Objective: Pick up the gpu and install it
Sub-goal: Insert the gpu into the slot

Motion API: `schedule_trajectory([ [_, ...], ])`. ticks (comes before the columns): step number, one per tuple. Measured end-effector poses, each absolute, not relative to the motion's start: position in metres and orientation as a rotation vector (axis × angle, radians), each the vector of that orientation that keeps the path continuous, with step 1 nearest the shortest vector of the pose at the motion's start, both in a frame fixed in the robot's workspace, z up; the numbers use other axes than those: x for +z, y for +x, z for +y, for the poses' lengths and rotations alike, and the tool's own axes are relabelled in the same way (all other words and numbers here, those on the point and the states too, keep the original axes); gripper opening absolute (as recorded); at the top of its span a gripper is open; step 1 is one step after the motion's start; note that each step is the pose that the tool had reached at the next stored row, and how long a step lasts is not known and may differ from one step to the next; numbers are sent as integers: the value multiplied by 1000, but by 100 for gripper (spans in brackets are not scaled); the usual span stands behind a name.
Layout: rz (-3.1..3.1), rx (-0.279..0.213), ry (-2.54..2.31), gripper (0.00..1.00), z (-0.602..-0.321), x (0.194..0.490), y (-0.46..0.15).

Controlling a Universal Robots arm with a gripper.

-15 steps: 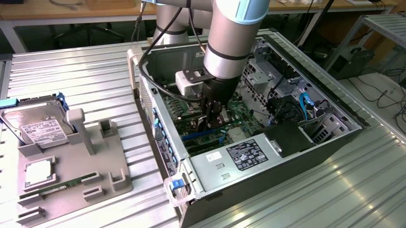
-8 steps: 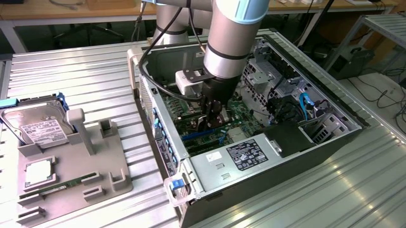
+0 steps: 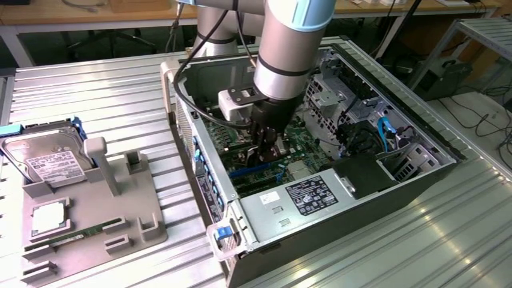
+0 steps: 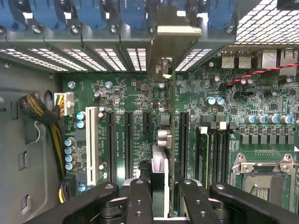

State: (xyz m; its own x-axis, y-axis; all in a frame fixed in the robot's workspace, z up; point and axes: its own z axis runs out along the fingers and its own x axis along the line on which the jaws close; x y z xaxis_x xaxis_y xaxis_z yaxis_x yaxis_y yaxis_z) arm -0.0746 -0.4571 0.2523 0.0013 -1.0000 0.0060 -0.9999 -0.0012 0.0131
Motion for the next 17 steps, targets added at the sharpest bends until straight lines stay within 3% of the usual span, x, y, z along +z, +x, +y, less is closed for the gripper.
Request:
schedule_trajectory([
  [17,-2211,-8,2213,27,-454,241,-77],
])
